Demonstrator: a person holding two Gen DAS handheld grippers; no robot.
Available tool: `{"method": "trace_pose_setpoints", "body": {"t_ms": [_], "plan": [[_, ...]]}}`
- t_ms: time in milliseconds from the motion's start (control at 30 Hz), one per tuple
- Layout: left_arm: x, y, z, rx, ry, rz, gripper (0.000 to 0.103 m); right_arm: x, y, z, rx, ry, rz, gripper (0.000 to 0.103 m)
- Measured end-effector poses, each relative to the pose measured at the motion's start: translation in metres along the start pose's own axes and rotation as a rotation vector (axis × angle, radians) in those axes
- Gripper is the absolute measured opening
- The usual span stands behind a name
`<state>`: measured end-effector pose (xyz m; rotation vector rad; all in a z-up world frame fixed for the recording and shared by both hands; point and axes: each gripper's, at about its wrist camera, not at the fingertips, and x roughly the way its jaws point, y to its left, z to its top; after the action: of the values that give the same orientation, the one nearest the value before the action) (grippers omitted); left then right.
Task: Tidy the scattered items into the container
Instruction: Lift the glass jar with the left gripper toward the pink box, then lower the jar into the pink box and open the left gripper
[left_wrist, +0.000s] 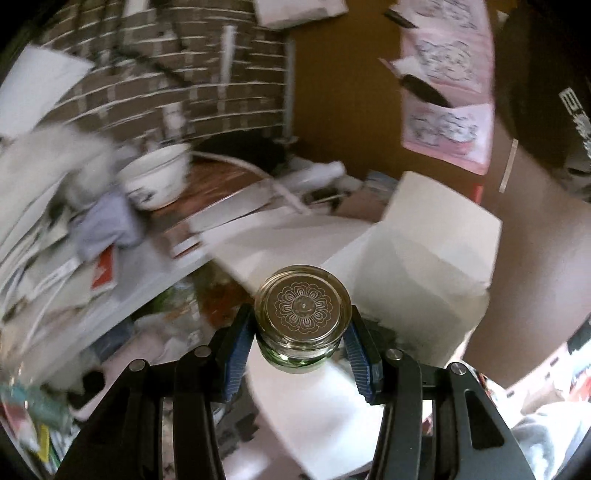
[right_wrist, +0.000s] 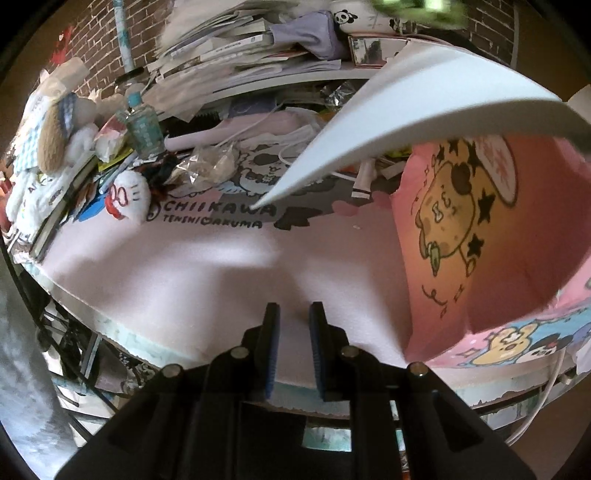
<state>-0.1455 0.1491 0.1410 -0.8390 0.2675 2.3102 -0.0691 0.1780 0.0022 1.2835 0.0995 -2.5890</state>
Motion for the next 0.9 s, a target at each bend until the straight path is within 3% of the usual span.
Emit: {"method": "trace_pose_setpoints", "body": {"t_ms": [100,167,300,500,900], "plan": [[0.016,-0.015,0.012,0.052,0.068,-0.1,0.043,0.001,-0.001,0.001,0.006,0.001,0.007,0.016],[0.03,-0.023,0.016,0.08,0.127,-0.128,0.043,0.001,-0.001,0.001,0.009,0.0,0.008,0.02],[0.059,-0.039,0.017,0.142,0.263,-0.117,0.043,0.001,-0.002,0.001,0.011,-0.001,0.011,0.021],[0.091,-0.047,0.013,0.183,0.394,-0.067,0.043,0.0,-0.002,0.0,0.012,-0.005,0.017,0.021],[0.1,-0.055,0.011,0.227,0.437,-0.032,0.043,0.0,-0.003,0.001,0.015,-0.008,0.03,0.021]]}}
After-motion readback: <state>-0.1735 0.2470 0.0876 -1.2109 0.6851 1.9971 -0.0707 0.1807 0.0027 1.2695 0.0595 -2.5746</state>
